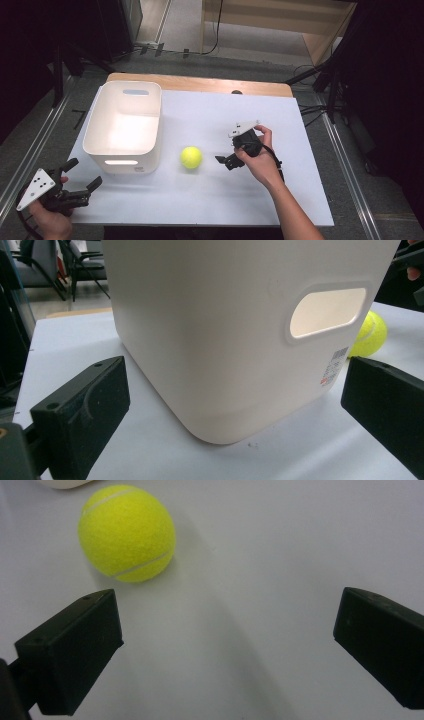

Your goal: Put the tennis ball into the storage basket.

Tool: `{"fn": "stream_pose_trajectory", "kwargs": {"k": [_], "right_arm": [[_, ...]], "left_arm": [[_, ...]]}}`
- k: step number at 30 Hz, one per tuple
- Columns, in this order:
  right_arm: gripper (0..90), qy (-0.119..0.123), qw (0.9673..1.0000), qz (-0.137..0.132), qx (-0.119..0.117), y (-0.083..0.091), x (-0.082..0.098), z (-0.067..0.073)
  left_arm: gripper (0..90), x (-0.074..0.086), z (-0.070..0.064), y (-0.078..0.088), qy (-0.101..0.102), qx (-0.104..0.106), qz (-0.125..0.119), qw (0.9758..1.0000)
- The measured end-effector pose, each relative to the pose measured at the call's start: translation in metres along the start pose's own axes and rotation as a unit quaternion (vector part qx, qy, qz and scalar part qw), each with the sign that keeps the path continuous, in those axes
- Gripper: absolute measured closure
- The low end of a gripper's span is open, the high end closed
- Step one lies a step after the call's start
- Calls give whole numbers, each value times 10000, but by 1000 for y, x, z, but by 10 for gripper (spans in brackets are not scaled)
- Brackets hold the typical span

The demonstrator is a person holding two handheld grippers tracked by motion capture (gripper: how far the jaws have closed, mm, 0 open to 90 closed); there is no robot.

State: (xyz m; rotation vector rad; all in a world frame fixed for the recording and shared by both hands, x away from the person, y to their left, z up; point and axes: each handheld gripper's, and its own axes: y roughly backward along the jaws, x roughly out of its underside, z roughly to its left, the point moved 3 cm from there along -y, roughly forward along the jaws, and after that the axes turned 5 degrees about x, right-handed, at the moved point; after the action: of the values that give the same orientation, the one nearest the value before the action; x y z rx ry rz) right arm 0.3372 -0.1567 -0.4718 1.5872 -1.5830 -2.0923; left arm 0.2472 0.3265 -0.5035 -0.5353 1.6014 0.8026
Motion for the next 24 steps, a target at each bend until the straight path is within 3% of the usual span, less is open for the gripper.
{"fn": "stream_pose_trajectory", "kwargs": {"k": [24], "right_arm": [[0,300,9991,183,-239,-19,-16,12]], "left_arm": [[0,0,0,0,-17,13,24,10000]]}}
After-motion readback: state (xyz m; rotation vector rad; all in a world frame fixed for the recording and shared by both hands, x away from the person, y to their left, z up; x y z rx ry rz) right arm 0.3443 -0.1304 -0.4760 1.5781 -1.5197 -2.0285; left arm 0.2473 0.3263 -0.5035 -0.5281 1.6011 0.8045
